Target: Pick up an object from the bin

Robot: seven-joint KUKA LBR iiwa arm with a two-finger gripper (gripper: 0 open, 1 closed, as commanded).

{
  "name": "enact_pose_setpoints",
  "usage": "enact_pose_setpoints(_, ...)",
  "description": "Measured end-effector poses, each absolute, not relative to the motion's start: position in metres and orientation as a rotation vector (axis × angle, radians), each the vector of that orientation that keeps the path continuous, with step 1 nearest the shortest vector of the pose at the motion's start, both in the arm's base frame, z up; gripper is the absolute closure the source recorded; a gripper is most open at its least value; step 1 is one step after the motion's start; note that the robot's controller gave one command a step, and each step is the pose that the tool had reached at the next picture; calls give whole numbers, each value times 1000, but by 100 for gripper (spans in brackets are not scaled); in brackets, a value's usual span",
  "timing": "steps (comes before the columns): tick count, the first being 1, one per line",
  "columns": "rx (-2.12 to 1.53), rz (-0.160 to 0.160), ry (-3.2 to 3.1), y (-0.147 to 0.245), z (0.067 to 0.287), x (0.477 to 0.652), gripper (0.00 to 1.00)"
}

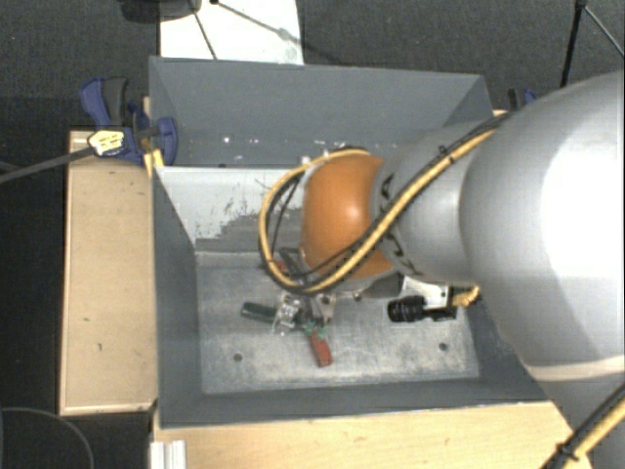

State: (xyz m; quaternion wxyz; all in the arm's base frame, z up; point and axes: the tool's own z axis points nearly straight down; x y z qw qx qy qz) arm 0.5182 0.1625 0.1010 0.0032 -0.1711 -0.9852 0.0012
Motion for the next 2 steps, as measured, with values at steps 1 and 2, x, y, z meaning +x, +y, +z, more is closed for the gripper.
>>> enact_pose_setpoints(1, -535, 3, -3091, 162, 124, 519, 100)
enact_pose_setpoints(2, -534, -1, -3096, 163, 145, 520, 100)
